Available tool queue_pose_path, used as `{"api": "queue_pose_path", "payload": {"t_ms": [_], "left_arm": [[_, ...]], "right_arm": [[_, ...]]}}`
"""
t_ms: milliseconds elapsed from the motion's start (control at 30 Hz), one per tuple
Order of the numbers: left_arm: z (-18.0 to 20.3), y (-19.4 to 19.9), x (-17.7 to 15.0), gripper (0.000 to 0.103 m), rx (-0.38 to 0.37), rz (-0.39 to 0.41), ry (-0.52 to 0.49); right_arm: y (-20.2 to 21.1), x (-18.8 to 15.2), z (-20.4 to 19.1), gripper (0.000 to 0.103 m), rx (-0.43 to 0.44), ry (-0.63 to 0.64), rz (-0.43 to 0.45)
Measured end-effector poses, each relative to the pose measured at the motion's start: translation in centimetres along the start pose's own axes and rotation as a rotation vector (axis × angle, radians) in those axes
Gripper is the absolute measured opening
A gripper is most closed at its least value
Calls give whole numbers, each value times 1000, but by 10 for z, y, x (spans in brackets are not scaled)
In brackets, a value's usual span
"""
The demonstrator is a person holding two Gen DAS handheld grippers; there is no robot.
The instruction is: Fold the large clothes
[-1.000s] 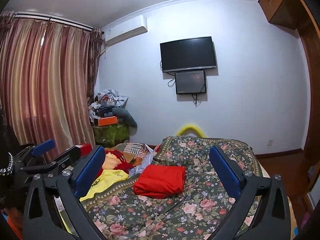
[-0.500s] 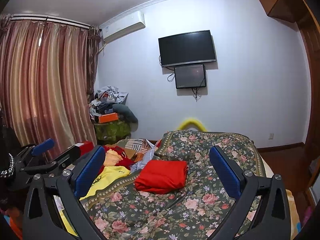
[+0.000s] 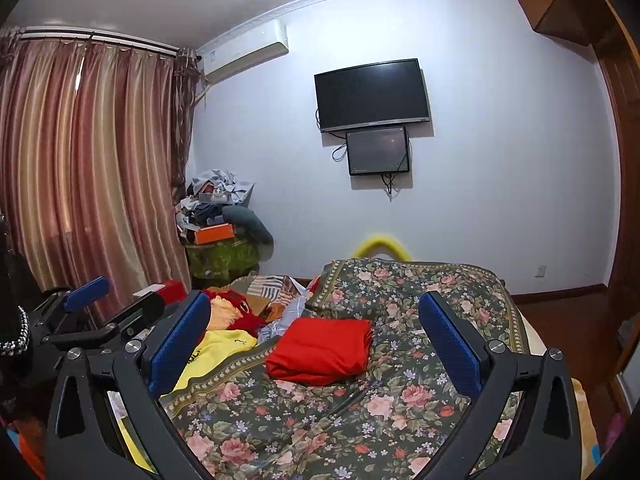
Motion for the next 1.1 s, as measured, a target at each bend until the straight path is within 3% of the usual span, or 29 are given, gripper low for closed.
{"api": "queue_pose_path", "payload": {"t_ms": [1100], "left_arm": [[-4, -4, -3, 103, -66, -22, 11]], "right_arm": [[-1, 0, 5, 103, -22, -11, -3]]}}
Point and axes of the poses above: each gripper's, at about its wrist camera, not at the fingertips, and y roughly against the way its jaws point, z to its right, x to its top, the point moved 3 cm from there along -y, roughly the way its jaws point, and after that the axes turned 6 degrees about -y, right-handed, at the moved point
